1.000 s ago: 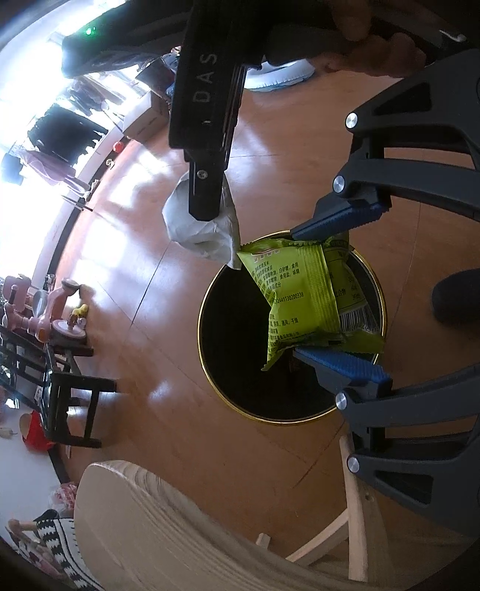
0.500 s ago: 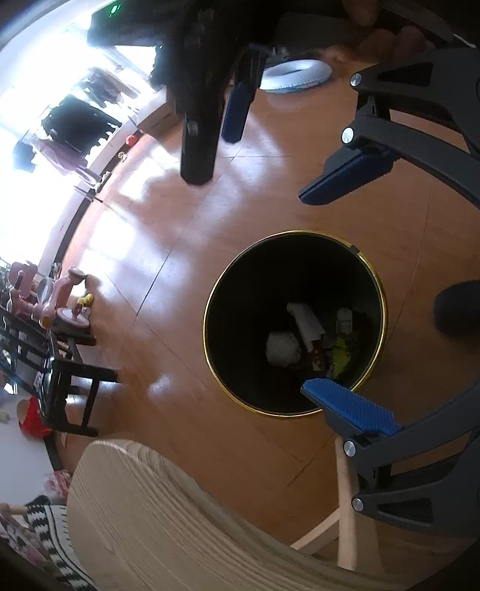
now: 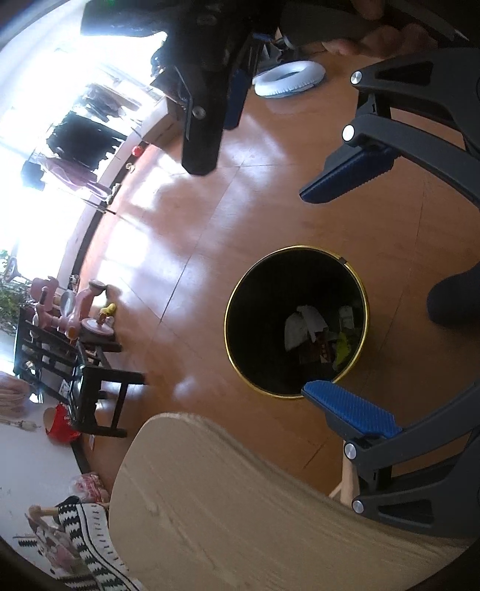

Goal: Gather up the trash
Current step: 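Move both open tools back toward the remaining trash on the table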

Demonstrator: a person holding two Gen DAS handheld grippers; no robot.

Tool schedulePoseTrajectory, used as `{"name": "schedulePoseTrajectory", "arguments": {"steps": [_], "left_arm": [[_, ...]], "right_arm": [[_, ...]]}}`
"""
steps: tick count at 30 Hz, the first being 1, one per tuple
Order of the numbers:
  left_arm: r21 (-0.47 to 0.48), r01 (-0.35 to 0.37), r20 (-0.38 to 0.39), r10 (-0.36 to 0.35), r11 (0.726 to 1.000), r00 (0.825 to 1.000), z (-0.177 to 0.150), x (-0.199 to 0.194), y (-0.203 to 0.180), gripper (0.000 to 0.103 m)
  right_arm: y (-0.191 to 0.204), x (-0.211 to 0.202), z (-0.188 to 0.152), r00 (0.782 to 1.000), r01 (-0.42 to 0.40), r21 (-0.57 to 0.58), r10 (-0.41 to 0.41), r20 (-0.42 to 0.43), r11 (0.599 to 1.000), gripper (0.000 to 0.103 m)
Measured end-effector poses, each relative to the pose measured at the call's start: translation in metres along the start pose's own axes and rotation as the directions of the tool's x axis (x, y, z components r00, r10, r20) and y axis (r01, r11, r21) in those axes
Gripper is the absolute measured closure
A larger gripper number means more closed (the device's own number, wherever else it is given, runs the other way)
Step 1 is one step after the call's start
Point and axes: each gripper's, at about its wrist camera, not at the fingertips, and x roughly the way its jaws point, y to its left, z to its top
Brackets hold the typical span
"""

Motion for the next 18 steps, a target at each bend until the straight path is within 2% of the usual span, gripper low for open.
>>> {"name": "schedulePoseTrajectory", "arguments": {"steps": [5,11,14,18], "left_arm": [[-0.009,-0.034,0.048,0.035,0.999,0.998,-0.004,-0.042,0.016,0.009],[-0.06,-0.084,0.085,0.088,0.995,0.992,-0.015,-0.099,0.057,0.009],[-0.088,-0.115,0.113,0.125,0.989,0.986,-0.026,-0.138,0.082,0.009],[-0.126,-0.165,0.166,0.185,0.978,0.969,-0.037,-0.185,0.112,0.007]], "right_arm": [[0.035,-0.004,-0.002,1.0,-0.022,-0.063,0.022,-0.002,0.998,0.008],[0.097,-0.024,-0.003,0.994,-0.099,-0.164,0.106,0.033,0.981,0.007],[0.13,-0.028,-0.008,0.987,-0.142,-0.208,0.153,0.038,0.968,0.007],[0.186,-0.028,-0.017,0.971,-0.22,-0.275,0.237,0.027,0.936,0.007]]}}
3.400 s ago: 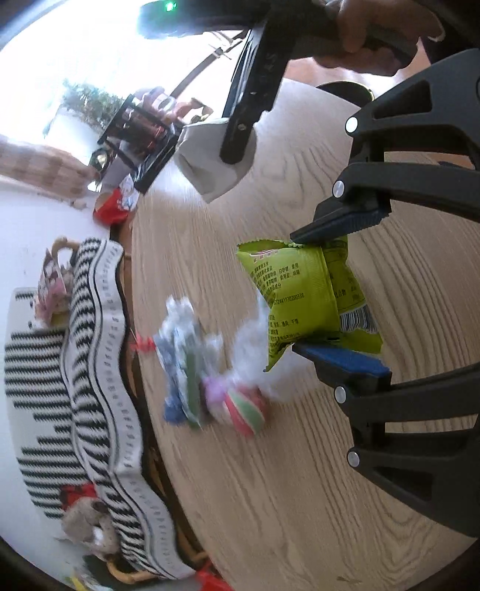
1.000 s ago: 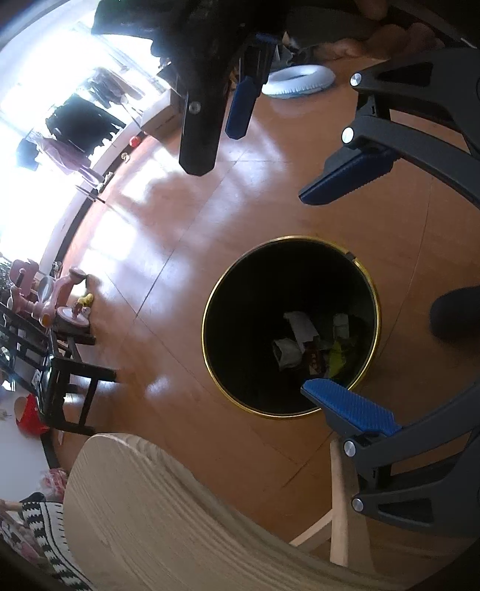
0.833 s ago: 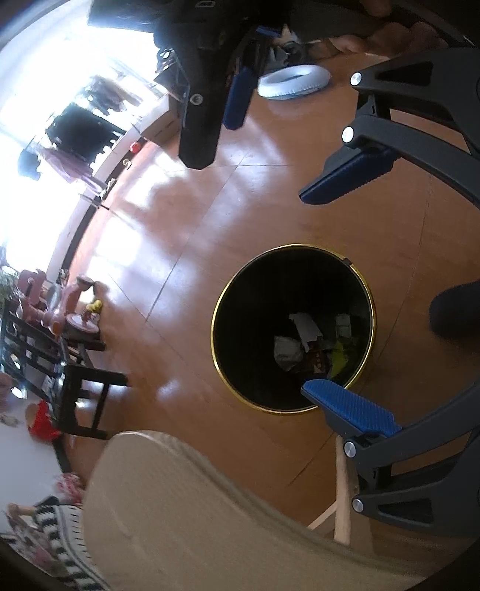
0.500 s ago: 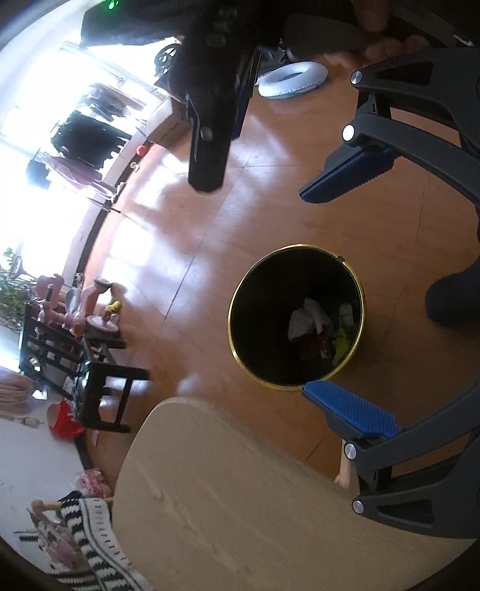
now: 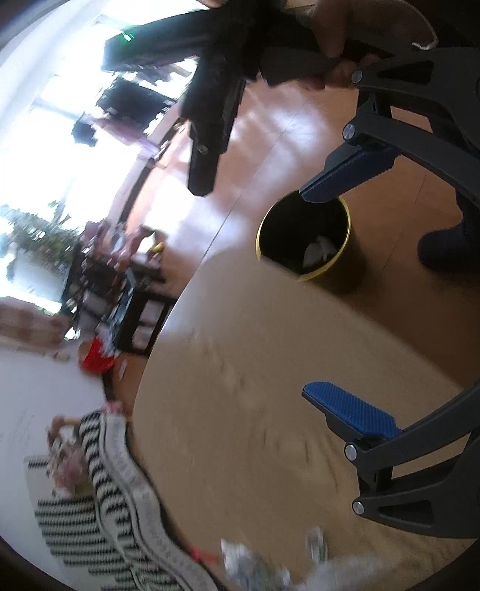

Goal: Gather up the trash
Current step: 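Move both open tools back toward the remaining trash on the table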

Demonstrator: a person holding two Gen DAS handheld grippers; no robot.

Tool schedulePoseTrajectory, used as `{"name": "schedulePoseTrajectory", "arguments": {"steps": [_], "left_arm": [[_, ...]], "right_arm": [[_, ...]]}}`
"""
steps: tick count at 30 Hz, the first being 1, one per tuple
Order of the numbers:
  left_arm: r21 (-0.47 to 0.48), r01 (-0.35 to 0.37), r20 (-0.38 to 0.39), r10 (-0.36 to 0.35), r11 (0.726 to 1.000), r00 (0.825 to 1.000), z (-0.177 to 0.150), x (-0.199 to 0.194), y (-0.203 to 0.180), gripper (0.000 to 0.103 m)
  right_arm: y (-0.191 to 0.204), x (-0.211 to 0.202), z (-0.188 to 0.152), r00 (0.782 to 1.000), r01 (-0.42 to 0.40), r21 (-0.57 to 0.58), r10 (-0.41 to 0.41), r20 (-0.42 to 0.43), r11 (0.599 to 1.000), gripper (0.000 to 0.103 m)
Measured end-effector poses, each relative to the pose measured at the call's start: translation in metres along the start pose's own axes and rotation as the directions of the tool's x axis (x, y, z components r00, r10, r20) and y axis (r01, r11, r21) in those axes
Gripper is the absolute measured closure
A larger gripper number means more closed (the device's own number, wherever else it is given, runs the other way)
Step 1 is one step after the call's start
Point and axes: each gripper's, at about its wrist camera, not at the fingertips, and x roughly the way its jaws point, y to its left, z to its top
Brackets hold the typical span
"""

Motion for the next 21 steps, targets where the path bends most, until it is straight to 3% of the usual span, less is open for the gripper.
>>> {"name": "schedulePoseTrajectory", "arguments": {"steps": [6,9,12,18,21], "left_arm": [[-0.1,-0.156,0.034,0.16,0.983,0.987,-0.013,-0.043,0.087,0.007],[-0.171,-0.238,0.027,0.246,0.956,0.969,-0.032,-0.066,0.137,0.007],[-0.248,-0.328,0.002,0.339,0.912,0.941,-0.054,-0.088,0.192,0.007],[-0.388,-0.401,-0.052,0.415,0.83,0.908,-0.093,-0.117,0.275,0.007],[-0.413,-0.393,-0.055,0.408,0.822,0.911,-0.105,-0.121,0.291,0.007]], "right_arm": [[0.103,0.053,-0.003,0.988,-0.142,-0.143,0.132,-0.076,0.98,0.007],[0.158,0.081,-0.011,0.975,-0.205,-0.206,0.182,-0.128,0.957,0.007],[0.209,0.105,-0.02,0.949,-0.295,-0.238,0.253,-0.19,0.925,0.007],[0.294,0.141,-0.041,0.923,-0.365,-0.366,0.282,-0.26,0.856,0.007],[0.315,0.158,-0.052,0.918,-0.374,-0.414,0.269,-0.291,0.829,0.007]]}}
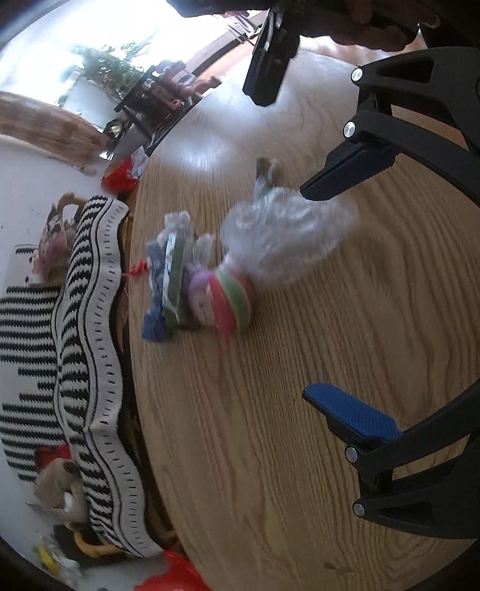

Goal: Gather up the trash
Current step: 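Move both open tools back toward the remaining trash on the table, then grasp the clear plastic bag with the left tool while the right tool grasps the green-white wrapper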

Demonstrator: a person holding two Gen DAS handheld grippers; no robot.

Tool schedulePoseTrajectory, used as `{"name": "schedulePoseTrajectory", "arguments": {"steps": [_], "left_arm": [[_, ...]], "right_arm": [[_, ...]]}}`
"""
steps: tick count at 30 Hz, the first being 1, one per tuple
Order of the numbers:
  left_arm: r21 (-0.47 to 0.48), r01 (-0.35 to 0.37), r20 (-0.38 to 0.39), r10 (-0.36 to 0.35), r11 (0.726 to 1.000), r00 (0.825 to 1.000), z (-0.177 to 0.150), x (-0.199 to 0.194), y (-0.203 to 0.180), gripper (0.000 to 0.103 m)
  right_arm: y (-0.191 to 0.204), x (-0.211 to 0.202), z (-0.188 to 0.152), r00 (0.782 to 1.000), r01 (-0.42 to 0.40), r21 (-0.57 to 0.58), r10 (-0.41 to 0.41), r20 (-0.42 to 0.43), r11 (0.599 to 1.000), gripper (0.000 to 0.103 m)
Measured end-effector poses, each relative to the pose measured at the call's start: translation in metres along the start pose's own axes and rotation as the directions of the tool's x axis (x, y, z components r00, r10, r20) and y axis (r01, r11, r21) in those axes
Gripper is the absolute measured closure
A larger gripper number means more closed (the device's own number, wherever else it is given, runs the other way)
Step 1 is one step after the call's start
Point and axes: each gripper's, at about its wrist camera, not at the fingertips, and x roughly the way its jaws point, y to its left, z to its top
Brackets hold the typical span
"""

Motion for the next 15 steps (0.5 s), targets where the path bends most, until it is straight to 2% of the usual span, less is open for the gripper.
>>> {"name": "schedulePoseTrajectory", "arguments": {"steps": [7,9,12,15], "left_arm": [[0.035,0.094,-0.03,-0.093,0.995,0.995,-0.005,0.023,-0.013,0.007],[0.043,0.106,-0.028,-0.105,0.993,0.994,-0.002,0.031,-0.019,0.007],[0.05,0.107,-0.033,-0.105,0.993,0.994,0.0,0.043,-0.024,0.007],[0.078,0.088,-0.022,-0.086,0.993,0.996,0.003,0.051,-0.028,0.007]], "right_arm": [[-0.003,0.036,0.002,0.997,0.035,-0.106,-0.041,-0.059,0.994,0.012],[-0.007,0.045,0.002,0.997,0.029,-0.14,-0.038,-0.067,0.99,0.016],[-0.007,0.057,0.002,0.996,0.035,-0.196,-0.05,-0.075,0.98,0.022],[-0.006,0.07,0.001,0.995,0.008,-0.224,-0.03,-0.091,0.975,0.025]]}}
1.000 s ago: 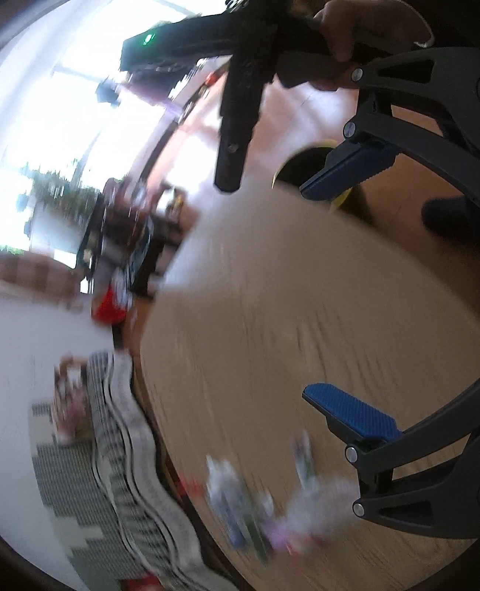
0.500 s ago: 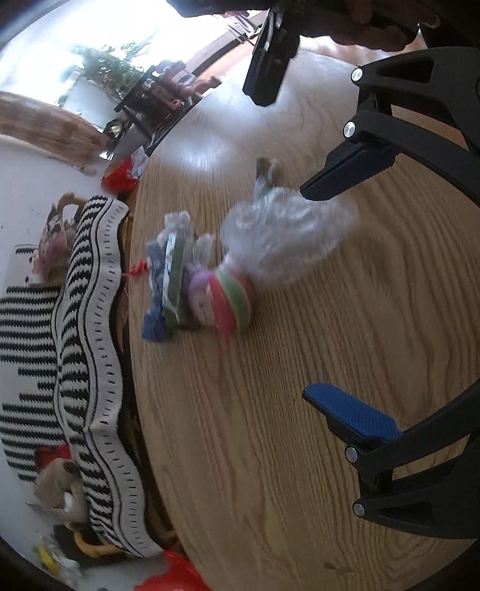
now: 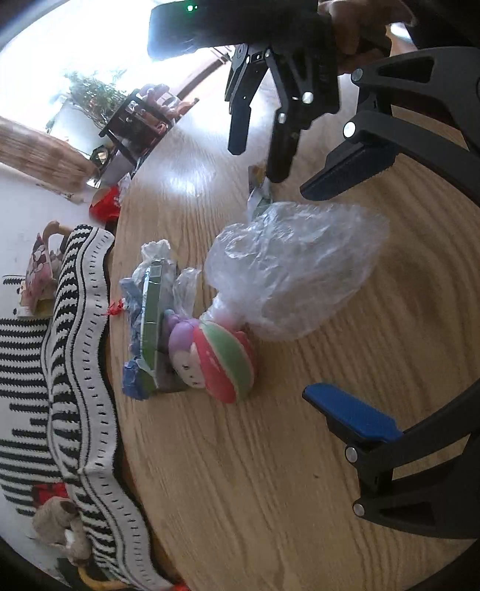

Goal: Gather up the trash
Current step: 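Grasp the clear plastic bag with the left tool while the right tool grasps the green-white wrapper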

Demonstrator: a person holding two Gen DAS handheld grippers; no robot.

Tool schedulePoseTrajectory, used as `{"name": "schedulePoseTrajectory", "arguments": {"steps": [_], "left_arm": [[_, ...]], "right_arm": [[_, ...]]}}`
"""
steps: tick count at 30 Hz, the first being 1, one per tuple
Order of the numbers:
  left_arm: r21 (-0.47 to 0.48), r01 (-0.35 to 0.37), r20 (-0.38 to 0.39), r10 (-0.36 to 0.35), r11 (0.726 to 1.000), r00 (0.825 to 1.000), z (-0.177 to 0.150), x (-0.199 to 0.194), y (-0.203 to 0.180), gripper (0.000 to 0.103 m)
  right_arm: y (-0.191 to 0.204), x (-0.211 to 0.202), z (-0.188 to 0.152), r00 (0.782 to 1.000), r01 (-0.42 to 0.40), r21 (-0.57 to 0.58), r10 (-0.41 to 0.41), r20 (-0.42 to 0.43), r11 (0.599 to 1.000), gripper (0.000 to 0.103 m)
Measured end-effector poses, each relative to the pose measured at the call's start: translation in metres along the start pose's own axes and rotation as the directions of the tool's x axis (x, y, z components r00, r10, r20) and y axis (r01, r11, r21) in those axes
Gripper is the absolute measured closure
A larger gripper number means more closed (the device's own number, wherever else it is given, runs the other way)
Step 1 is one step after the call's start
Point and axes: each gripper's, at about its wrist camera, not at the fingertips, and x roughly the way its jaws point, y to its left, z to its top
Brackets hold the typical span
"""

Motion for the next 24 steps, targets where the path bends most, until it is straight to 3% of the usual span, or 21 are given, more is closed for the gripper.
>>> {"name": "schedulePoseTrajectory", "arguments": {"steps": [5,7,9,11,14,16,18,19,24], "left_arm": [[0.011,-0.004,-0.003,0.004,1.0,1.0,0.005,0.009,-0.001,0.007],[0.013,-0.016,-0.011,0.017,1.0,1.0,0.006,0.015,-0.001,0.008],[0.022,-0.029,-0.008,0.029,0.999,1.0,0.006,0.018,-0.002,0.01],[0.023,-0.03,-0.002,0.03,0.999,1.0,0.008,0.018,-0.002,0.02],[0.039,-0.038,-0.014,0.039,0.998,0.999,0.01,0.018,-0.008,0.045],[0.044,-0.014,-0.033,0.015,0.999,0.999,0.01,0.018,-0.012,0.081],[0.028,0.005,-0.054,-0.004,1.0,0.999,0.008,0.019,-0.014,0.095],[0.022,0.009,-0.06,-0.007,1.0,0.998,0.008,0.018,-0.016,0.099],[0.016,0.017,-0.048,-0.016,1.0,0.999,0.008,-0.002,-0.027,0.1]], "right_arm": [[0.007,0.014,0.001,1.0,-0.003,-0.04,0.003,-0.003,0.999,0.039],[0.011,0.016,0.003,1.0,-0.004,-0.059,0.004,-0.001,0.998,0.051],[0.014,0.016,0.004,1.0,-0.01,-0.068,0.01,-0.002,0.998,0.075],[0.018,0.015,0.004,1.0,-0.009,-0.081,0.008,-0.008,0.997,0.078],[0.02,0.013,0.001,1.0,-0.01,-0.082,0.009,-0.015,0.997,0.083],[0.021,0.01,-0.001,1.0,-0.006,-0.072,0.005,-0.014,0.997,0.083],[0.019,0.004,-0.004,1.0,0.003,-0.057,-0.003,-0.009,0.998,0.083],[0.017,0.001,-0.005,1.0,0.008,-0.048,-0.008,-0.003,0.999,0.083],[0.002,-0.028,-0.013,0.999,0.034,0.006,-0.034,0.037,0.999,0.083]]}}
